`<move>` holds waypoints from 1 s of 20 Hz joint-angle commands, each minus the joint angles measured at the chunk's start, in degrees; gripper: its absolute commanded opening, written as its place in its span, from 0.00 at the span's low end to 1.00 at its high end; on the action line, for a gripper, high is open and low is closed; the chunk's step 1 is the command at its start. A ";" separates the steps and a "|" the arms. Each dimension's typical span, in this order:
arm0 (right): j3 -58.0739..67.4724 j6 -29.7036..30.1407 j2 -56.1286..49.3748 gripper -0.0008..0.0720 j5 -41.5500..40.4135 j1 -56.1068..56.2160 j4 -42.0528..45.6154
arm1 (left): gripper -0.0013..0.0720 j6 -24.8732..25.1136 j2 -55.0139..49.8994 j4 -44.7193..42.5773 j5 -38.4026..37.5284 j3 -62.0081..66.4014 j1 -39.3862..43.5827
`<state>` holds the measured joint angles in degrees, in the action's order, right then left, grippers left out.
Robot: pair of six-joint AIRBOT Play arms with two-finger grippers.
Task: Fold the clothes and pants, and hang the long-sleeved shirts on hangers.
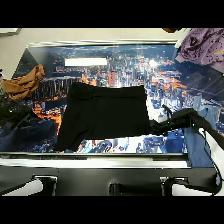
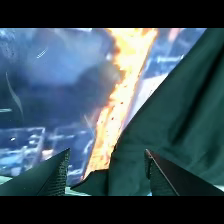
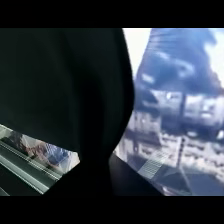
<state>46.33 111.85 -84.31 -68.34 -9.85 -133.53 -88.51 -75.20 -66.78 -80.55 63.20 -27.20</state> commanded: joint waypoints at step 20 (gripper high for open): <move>0.28 -3.21 8.72 0.05 -5.25 1.11 -6.75 | 0.05 22.86 -6.69 29.70 16.24 -23.45 8.79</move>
<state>46.46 108.44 -75.64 -72.49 -8.78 -135.94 -66.59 -80.60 -42.00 -64.90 39.11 -20.64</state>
